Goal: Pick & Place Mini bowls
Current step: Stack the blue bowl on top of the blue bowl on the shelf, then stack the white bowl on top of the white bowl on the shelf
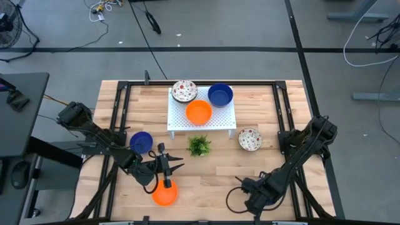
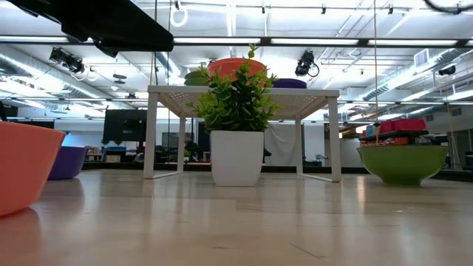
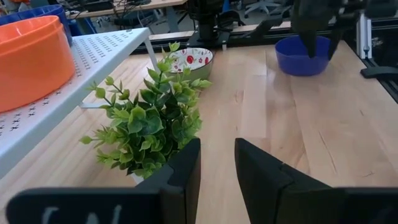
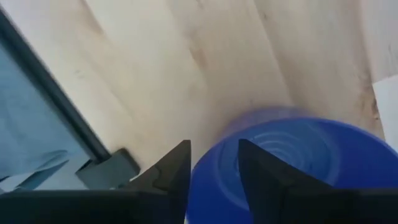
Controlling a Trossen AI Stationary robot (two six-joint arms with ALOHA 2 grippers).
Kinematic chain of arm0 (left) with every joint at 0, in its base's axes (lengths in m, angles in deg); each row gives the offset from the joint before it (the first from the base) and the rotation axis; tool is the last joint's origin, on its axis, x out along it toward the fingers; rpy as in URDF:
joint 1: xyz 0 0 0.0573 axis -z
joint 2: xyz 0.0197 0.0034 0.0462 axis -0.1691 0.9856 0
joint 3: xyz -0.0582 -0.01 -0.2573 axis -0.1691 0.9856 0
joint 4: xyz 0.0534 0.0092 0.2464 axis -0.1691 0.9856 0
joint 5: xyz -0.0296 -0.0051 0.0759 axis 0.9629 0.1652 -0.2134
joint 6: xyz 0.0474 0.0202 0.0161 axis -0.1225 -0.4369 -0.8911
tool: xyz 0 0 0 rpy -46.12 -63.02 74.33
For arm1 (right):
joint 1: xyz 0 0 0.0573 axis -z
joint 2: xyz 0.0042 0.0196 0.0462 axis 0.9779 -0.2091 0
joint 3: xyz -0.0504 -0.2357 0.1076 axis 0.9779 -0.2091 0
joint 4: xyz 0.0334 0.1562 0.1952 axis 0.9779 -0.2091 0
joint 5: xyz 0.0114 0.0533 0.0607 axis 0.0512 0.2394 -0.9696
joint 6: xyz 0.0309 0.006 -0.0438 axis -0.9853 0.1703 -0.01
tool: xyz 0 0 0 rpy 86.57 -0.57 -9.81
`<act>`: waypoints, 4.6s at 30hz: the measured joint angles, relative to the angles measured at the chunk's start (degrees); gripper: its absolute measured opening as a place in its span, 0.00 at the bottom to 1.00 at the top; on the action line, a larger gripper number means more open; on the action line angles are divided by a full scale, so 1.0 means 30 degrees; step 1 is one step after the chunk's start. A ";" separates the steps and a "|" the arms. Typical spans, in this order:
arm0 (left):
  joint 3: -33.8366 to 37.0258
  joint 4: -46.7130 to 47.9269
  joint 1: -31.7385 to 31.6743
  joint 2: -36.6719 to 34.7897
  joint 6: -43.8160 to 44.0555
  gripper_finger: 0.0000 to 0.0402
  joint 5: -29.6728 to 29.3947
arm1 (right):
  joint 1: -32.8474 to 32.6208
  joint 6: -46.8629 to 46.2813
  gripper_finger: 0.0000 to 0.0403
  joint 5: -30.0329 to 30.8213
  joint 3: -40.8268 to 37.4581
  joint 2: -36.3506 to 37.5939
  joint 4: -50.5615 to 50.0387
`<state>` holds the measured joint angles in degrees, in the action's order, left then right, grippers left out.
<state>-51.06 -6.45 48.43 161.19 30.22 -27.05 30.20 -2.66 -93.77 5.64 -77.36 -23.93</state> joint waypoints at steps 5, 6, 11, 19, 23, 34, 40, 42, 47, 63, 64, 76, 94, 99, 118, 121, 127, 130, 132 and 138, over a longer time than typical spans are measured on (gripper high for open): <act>0.0000 -0.0007 0.0000 0.0000 0.0114 0.26 0.0007 | 0.0122 -0.0068 0.31 -0.0197 0.0000 -0.0339 -0.0397; 0.0000 -0.0007 0.0000 0.0000 0.0124 0.26 0.0007 | 0.0117 -0.0070 0.30 -0.0206 -0.0007 -0.0339 -0.0548; 0.0000 0.0000 0.0000 0.0000 0.0131 0.26 0.0014 | 0.0139 -0.0084 0.18 -0.0139 -0.0007 -0.0339 -0.1436; 0.0000 -0.0005 0.0002 0.0000 0.0138 0.26 0.0112 | 0.0132 0.2094 0.03 -0.0139 -0.0014 -0.0294 -0.1713; 0.0000 0.0000 0.0007 0.0000 0.0138 0.26 0.0168 | 0.0117 0.3540 0.01 -0.0210 -0.0009 0.0192 -0.1871; 0.0000 -0.0007 0.0007 0.0000 0.0146 0.26 0.0175 | 0.0987 1.2483 0.00 0.4834 0.5975 0.1512 -0.6319; 0.0000 -0.0007 0.0007 0.0000 0.0153 0.26 0.0169 | 0.4543 1.9733 0.00 0.8307 1.0935 0.1541 -0.9801; 0.0000 0.0000 0.0007 0.0000 0.0153 0.26 0.0168 | 0.6380 2.2385 0.00 0.8897 1.2006 0.1548 -1.0387; 0.0000 -0.0004 0.0036 0.0000 0.0153 0.26 0.0178 | 1.1414 2.9811 0.00 0.8961 1.3475 0.1548 -1.0495; 0.0000 0.0015 0.0036 0.0000 0.0056 0.26 0.0379 | 1.9571 3.7418 0.01 0.7310 1.1777 0.1468 -0.9738; 0.0000 0.0015 0.0036 0.0000 0.0047 0.26 0.0379 | 1.9642 3.7426 0.02 0.7305 1.1663 0.1468 -0.9645; 0.0000 0.0015 0.0036 0.0000 0.0015 0.26 0.0321 | 1.9905 3.7036 0.06 0.7335 1.0870 0.1461 -0.9091; 0.0000 0.0013 0.0042 0.0000 0.0000 0.26 0.0313 | 1.9898 3.6602 0.30 0.7379 1.0870 0.1461 -0.8355; 0.0000 0.0015 0.0036 0.0000 -0.0007 0.26 0.0313 | 1.9898 3.6164 0.35 0.7358 1.0867 0.1518 -0.8364; -0.0007 0.0015 0.0036 0.0000 -0.0007 0.26 0.0313 | 2.1265 3.2902 0.04 0.4998 1.0863 0.1820 -0.8284; -0.0005 0.0022 0.0036 0.0000 -0.0007 0.26 0.0311 | 2.1275 3.2885 0.02 0.4719 1.0863 0.1810 -0.8252; -0.0001 0.0022 0.0036 0.0000 -0.0007 0.26 0.0313 | 2.1160 3.2948 0.03 0.4710 1.0863 0.1803 -0.8231; -0.0007 0.0022 0.0036 0.0000 -0.0007 0.26 0.0306 | 2.0945 3.2782 0.03 0.4735 1.0863 0.1936 -0.8213; -0.0007 0.0022 0.0036 0.0000 -0.0007 0.26 0.0313 | 2.0578 3.2154 0.02 0.4735 1.0863 0.2365 -0.8188; -0.0007 0.0022 0.0036 0.0000 -0.0007 0.26 0.0313 | 1.7602 2.8343 0.01 0.4801 1.0742 0.3924 -0.8820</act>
<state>-51.08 -6.39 48.54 161.19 30.20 -26.11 83.01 82.37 -79.37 37.86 -65.59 -50.39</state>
